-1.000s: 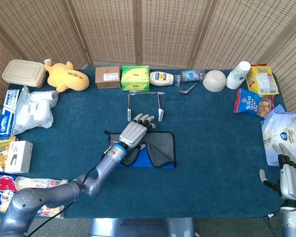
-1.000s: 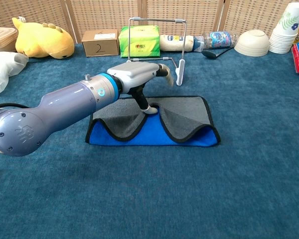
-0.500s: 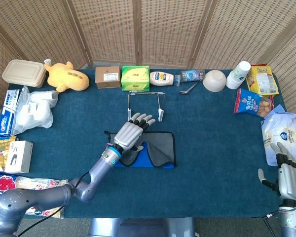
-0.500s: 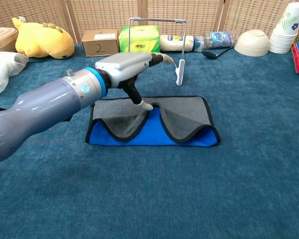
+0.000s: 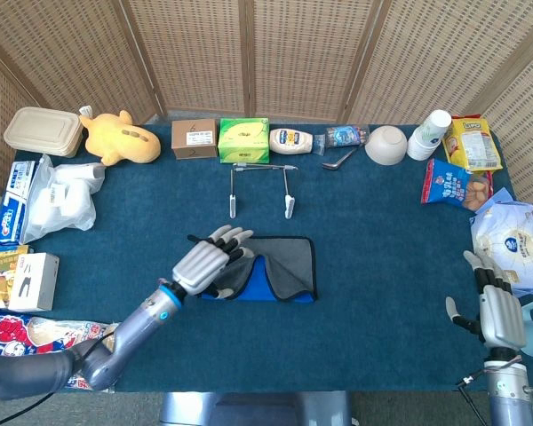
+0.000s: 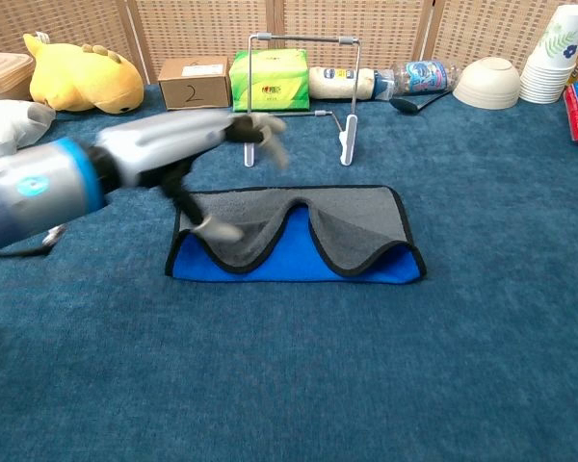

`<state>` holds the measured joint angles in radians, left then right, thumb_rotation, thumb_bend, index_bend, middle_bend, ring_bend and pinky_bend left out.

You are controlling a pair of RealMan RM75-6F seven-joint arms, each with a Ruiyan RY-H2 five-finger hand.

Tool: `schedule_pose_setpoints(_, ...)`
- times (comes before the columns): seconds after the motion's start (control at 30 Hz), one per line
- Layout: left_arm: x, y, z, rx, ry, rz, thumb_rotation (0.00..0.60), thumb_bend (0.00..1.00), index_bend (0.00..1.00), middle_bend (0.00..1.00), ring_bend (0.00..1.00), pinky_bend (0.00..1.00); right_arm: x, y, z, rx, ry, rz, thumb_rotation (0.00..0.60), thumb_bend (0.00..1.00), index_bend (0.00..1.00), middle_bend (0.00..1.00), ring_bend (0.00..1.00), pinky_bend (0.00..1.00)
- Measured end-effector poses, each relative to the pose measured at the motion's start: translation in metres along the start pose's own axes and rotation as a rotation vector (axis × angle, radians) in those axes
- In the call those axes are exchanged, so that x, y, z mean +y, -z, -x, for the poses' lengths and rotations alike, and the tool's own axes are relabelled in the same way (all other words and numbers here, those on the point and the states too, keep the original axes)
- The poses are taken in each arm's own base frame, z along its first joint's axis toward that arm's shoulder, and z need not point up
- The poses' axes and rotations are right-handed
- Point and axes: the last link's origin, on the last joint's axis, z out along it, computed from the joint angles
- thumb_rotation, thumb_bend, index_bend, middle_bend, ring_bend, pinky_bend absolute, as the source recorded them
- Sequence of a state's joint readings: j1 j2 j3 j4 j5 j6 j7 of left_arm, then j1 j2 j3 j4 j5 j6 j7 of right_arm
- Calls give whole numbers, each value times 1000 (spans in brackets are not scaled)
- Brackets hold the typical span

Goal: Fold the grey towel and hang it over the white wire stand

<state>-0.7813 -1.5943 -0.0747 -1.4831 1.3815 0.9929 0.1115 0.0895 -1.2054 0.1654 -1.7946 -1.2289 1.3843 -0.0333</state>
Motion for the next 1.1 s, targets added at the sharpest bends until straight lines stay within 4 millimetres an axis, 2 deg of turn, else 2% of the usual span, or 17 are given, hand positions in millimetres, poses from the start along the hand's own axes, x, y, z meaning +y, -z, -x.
schedule_pose_setpoints(0.17,-6,17,9,-26,-42,-9,600,258,308,70,0,0,-2,-2,3,-6,-1,-3,600,378,70,33,0,0)
schedule_pose_setpoints(0.33,-8,20,15,-32,-67,-15,600,258,311,74,0,0,-1,-1,3,-5,-3,0,600,380,70,33,0,0)
schedule_pose_setpoints(0.67,-3,9,30,0,-141,-9,600,260,352,107,0,0,4,0,1,0,-8,12,600,378,72,33,0,0)
schedule_pose_setpoints(0.83,1,0,35,23,-149,-3,600,285,425,133,0,0,6,0,0,2,-10,16,600,378,72,33,0,0)
schedule_pose_setpoints(1.1,1,-9,38,39,-157,1,600,386,555,186,0,0,9,2,-3,11,-12,25,600,379,76,33,0,0)
